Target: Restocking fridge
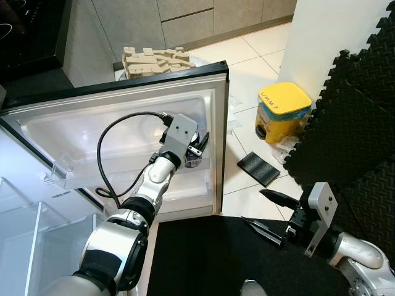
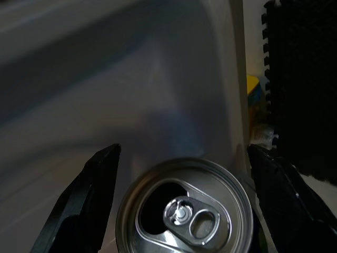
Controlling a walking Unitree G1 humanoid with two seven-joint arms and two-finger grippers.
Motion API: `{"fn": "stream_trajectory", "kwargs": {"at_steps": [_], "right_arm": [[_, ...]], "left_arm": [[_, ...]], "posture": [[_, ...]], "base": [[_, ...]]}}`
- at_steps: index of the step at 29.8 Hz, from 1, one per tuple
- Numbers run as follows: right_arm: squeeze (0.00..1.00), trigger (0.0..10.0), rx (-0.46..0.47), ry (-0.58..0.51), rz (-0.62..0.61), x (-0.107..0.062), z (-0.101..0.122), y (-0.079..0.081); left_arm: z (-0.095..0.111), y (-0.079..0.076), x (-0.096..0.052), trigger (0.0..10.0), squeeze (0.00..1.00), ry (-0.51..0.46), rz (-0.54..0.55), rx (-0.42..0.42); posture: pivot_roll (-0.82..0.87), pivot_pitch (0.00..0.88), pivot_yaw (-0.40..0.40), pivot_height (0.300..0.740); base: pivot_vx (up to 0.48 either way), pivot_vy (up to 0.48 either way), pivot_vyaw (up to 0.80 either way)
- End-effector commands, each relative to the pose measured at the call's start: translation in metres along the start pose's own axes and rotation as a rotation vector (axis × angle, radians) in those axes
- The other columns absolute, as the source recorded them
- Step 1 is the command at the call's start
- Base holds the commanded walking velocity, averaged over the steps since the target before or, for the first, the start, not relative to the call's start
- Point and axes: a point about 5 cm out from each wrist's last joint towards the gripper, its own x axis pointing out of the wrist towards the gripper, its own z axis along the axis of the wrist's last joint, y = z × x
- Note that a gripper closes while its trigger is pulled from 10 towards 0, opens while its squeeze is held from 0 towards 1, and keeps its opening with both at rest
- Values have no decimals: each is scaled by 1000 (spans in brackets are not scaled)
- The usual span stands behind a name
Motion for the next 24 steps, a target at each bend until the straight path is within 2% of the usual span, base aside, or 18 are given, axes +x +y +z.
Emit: {"fn": "stream_trajectory", "kwargs": {"at_steps": [1,15,24], "right_arm": [[0,10000,12,13,16,1,-3,3],[0,10000,11,11,17,2,-3,0],[0,10000,6,7,23,4,-1,-1]], "left_arm": [[2,2,0,10000,0,-15,5,-15],[11,8,3,10000,0,-64,11,-28],[10,16,-3,10000,0,-91,25,-27]], "posture": [[-168,209,145,740],[-164,200,139,740],[-161,189,136,740]], "base": [[0,0,0],[0,0,0],[0,0,0]]}}
